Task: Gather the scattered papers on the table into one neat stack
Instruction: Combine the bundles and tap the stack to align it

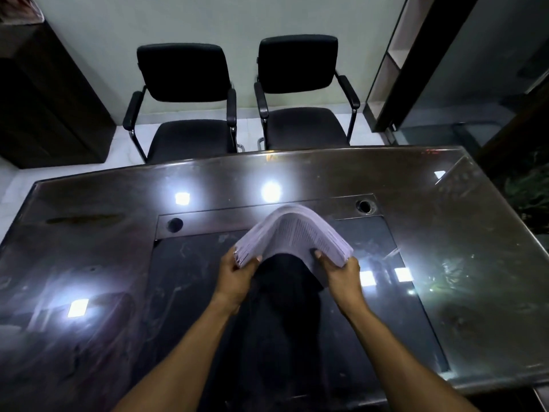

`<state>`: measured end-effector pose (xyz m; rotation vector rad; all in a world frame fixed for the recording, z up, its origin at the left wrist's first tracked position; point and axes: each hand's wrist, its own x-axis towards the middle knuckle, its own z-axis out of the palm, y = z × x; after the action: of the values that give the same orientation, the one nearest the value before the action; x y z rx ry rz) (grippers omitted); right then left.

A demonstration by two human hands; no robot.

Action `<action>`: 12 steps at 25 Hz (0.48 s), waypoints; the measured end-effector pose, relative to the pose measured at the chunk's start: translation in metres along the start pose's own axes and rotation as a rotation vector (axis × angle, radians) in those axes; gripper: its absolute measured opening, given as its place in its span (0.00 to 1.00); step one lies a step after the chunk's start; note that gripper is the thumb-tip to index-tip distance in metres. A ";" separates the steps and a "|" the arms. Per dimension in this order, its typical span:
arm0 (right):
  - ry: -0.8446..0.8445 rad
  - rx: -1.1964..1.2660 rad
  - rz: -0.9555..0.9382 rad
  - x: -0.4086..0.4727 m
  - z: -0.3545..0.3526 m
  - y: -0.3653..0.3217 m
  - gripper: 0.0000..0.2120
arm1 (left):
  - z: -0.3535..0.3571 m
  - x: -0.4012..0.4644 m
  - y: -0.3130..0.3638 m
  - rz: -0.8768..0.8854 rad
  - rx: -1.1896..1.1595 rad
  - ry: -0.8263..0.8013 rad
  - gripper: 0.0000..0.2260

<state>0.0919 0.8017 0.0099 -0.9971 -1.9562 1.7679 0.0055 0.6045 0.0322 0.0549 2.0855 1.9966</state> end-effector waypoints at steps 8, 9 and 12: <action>0.007 -0.214 -0.005 0.011 -0.003 0.003 0.16 | 0.005 0.021 -0.025 -0.074 0.152 0.062 0.08; 0.006 -0.220 -0.011 0.010 -0.003 0.002 0.16 | 0.006 0.021 -0.023 -0.060 0.148 0.063 0.08; -0.006 -0.255 0.000 0.010 -0.005 0.005 0.15 | 0.004 0.017 -0.024 -0.083 0.168 0.030 0.14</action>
<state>0.0895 0.8125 0.0037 -1.0706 -2.2253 1.5493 -0.0068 0.6103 0.0057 -0.0312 2.2315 1.7828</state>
